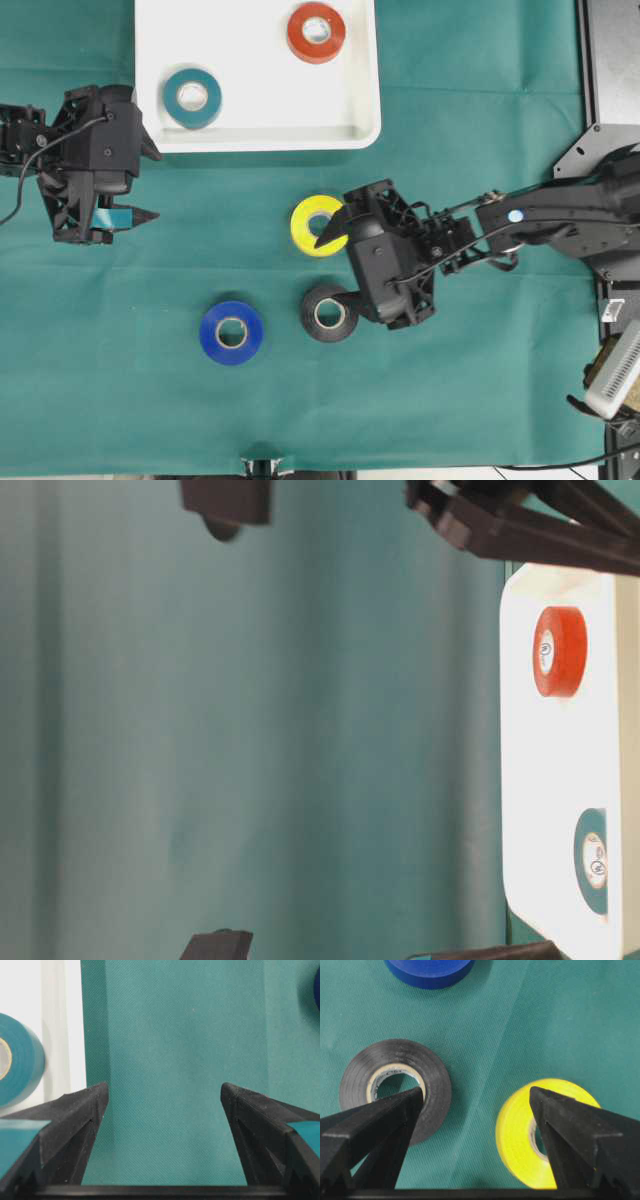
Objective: Put the tape alternately from left to right into the white case.
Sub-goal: 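Move the right gripper down to the black tape roll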
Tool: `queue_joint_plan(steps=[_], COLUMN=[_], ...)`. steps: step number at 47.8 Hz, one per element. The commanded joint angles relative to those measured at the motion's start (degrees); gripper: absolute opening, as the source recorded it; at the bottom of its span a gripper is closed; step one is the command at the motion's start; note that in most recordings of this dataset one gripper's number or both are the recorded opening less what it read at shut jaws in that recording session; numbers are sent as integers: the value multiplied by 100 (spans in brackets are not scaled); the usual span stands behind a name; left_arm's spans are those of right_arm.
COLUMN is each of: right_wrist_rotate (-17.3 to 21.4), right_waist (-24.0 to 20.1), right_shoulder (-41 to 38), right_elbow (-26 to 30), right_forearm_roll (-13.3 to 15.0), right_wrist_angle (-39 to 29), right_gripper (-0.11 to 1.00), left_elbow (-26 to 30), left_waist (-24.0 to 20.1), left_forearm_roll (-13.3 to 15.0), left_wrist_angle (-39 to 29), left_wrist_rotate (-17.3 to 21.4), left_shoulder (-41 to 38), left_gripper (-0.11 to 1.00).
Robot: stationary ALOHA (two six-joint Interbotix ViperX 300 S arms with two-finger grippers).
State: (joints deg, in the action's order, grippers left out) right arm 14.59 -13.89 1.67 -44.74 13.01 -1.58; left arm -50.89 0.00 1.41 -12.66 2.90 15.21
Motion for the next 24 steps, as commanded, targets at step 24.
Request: queue_joint_plan(steps=[24], right_wrist_rotate=[0], right_waist=[-255], right_shoulder=[-580], right_elbow=[404], right_forearm_roll=[-9], right_wrist_angle=[26], right_gripper=[75], left_elbow=[88], left_waist=[18], left_forearm_roll=[9], left_wrist_angle=[44], left_wrist_rotate=[9], left_shoulder=[70], left_gripper=[96])
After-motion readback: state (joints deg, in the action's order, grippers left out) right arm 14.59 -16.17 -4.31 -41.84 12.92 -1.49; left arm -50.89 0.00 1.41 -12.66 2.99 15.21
